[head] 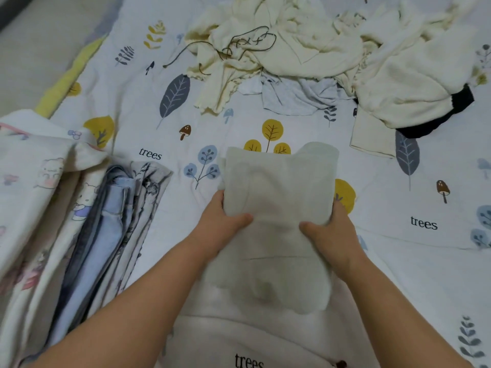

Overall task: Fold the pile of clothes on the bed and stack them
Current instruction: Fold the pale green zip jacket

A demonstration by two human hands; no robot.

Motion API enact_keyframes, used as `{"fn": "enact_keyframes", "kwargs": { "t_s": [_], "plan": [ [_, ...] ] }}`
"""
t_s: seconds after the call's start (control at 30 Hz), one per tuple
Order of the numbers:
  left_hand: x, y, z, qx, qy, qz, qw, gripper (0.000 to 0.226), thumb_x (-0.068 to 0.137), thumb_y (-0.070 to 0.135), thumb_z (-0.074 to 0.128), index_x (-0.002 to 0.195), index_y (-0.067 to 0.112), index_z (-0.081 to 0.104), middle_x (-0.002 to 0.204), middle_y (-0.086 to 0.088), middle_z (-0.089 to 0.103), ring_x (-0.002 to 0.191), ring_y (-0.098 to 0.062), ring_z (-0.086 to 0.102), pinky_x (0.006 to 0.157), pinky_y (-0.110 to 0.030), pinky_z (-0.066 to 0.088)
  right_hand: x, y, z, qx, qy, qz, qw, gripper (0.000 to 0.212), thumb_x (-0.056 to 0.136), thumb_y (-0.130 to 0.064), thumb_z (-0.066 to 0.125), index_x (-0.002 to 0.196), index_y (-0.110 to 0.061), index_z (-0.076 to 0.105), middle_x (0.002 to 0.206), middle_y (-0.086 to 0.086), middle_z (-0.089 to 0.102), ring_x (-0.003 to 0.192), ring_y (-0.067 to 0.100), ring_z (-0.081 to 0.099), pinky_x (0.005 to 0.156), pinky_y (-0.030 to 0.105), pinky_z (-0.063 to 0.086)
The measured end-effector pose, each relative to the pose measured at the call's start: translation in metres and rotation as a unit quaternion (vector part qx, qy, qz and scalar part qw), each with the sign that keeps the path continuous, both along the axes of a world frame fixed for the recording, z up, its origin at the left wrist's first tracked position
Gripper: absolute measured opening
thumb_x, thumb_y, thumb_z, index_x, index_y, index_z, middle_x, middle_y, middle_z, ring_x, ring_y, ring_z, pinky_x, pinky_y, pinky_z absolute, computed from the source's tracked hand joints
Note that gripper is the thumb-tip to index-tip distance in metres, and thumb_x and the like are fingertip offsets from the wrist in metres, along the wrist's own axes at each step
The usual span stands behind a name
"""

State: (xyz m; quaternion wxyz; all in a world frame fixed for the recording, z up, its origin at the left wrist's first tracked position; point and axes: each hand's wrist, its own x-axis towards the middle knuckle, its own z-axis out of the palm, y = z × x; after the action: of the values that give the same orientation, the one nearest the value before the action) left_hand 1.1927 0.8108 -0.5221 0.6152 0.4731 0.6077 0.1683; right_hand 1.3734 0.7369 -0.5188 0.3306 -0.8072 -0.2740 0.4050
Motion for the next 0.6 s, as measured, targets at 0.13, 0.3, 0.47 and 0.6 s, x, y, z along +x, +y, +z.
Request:
{"fn": "enact_keyframes", "kwargs": {
  "t_s": [0.13, 0.3, 0.47, 0.6],
  "plan": [
    [-0.01, -0.015, 0.023, 0.021, -0.023, 0.008, 0.999, 0.057, 0.071, 0.012, 0.075, 0.119, 0.028, 0.048, 0.11, 0.001, 0.063, 0.096, -0.017, 0.062, 0.082, -0.035, 0.053, -0.01, -0.015, 0.024, 0.024, 0.03, 0.02, 0.999, 0.047, 0.075, -0.005, 0.065, 0.109, -0.03, 0.044, 0.093, -0.015, 0.059, 0.085, 0.005, 0.058, 0.077, 0.029, 0.046],
    [-0.028, -0.035, 0.069, 0.043, -0.031, 0.015, 0.998, 0.049, 0.077, 0.01, 0.071, 0.107, 0.042, 0.05, 0.101, 0.006, 0.067, 0.086, -0.013, 0.067, 0.07, -0.028, 0.054, -0.024, -0.032, 0.074, 0.044, 0.057, 0.053, 0.996, 0.046, 0.075, -0.006, 0.063, 0.11, -0.03, 0.047, 0.099, -0.007, 0.061, 0.088, 0.011, 0.06, 0.075, 0.032, 0.051],
    [-0.047, -0.055, 0.13, 0.064, -0.054, 0.071, 0.994, 0.052, 0.076, 0.006, 0.071, 0.109, 0.042, 0.053, 0.101, 0.006, 0.07, 0.085, -0.014, 0.069, 0.071, -0.031, 0.057, -0.032, -0.04, 0.136, 0.076, 0.061, 0.098, 0.99, 0.045, 0.074, -0.005, 0.063, 0.106, -0.031, 0.046, 0.09, -0.014, 0.057, 0.084, 0.008, 0.057, 0.068, 0.028, 0.048],
    [-0.067, -0.065, 0.182, 0.081, -0.071, 0.111, 0.988, 0.052, 0.077, 0.003, 0.07, 0.11, 0.04, 0.054, 0.104, 0.004, 0.069, 0.089, -0.017, 0.068, 0.076, -0.036, 0.056, -0.049, -0.039, 0.184, 0.108, 0.051, 0.144, 0.982, 0.047, 0.074, -0.005, 0.064, 0.112, -0.026, 0.044, 0.093, -0.01, 0.057, 0.088, 0.017, 0.058, 0.078, 0.039, 0.05]
  ]
}}
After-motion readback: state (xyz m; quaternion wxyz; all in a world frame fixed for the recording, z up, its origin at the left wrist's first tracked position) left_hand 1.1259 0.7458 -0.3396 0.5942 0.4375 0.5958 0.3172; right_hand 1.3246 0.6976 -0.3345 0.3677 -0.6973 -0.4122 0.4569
